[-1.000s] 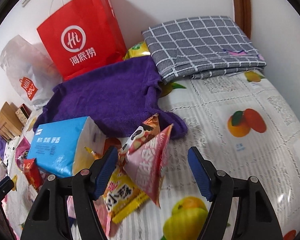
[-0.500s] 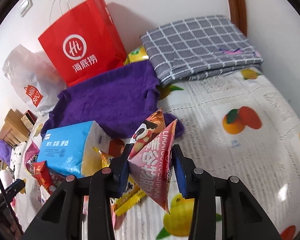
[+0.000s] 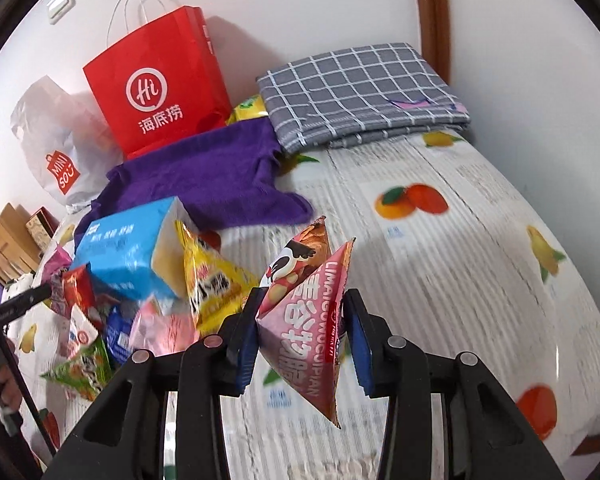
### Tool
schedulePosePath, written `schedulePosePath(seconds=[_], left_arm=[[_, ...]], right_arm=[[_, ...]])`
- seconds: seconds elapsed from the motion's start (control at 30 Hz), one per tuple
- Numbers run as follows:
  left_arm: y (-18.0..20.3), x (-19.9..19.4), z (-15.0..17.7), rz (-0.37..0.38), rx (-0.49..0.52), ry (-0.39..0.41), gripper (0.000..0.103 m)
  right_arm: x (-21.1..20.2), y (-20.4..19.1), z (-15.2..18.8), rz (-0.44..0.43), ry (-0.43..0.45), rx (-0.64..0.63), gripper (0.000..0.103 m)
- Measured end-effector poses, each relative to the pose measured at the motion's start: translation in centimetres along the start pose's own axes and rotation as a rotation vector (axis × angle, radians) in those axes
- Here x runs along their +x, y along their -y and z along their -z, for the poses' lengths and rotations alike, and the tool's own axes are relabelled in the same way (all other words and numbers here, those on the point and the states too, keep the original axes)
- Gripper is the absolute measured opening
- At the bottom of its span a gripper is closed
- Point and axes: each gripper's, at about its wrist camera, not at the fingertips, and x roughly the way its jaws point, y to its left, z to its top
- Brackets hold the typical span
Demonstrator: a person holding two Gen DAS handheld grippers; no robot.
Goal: Organize snacks
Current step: 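Grasp the pink-and-yellow snack bag with the left gripper while the right holds the pouch, then carry the pink bag and pink pouch toward the purple towel with both grippers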
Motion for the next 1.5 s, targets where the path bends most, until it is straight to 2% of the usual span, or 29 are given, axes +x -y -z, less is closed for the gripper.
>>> schedulePosePath(seconds=[0.13, 0.23, 0.27, 0.3, 0.37, 0.5, 0.63, 0.97, 1.23, 1.5], left_arm=[[0.2, 1.1, -0.4, -0.034, 0.025, -0.002, 0.083], [-0.1, 1.8, -0.5, -0.031, 0.026, -0.005, 0.081], [-0.1, 1.9, -0.5, -0.025, 0.026, -0.006, 0.077], [-0.2, 2.0, -0.4, -0.018, 0.028, -0.011, 0.068], [-0.5, 2.1, -0.3, 0.000, 0.028, -0.015, 0.059], [-0.9, 1.5, -0.2, 0.027, 0.013, -0.009, 0.052], [-1.6, -0.1, 0.2, 0.058, -0.015, 0.004, 0.052], [-1.4, -4.6, 1.4, 0.078, -0.017, 0.042, 0.052], [1.1, -7.7, 2.0, 0.142, 0.009, 0.054, 0.052], [3.3, -8.8, 1.5, 0.188, 0.016, 0.055, 0.052]], right_arm=[[-0.3, 0.2, 1.6, 0.006, -0.022, 0.027, 0.040], [-0.4, -0.1, 2.3, 0.007, -0.037, 0.033, 0.040], [-0.5, -0.3, 2.4, 0.005, -0.040, 0.029, 0.040], [-0.6, -0.4, 2.6, 0.006, -0.045, 0.027, 0.040], [-0.8, -0.9, 2.8, 0.011, -0.046, 0.022, 0.040], [-1.4, -2.0, 3.4, 0.003, -0.052, 0.005, 0.040], [-2.3, -3.1, 3.7, -0.019, -0.047, 0.010, 0.040], [-4.7, -5.8, 4.1, -0.047, -0.022, -0.017, 0.040], [-6.1, -8.0, 3.2, -0.077, 0.005, -0.049, 0.040], [-6.9, -9.0, 1.5, -0.122, 0.041, -0.069, 0.040]])
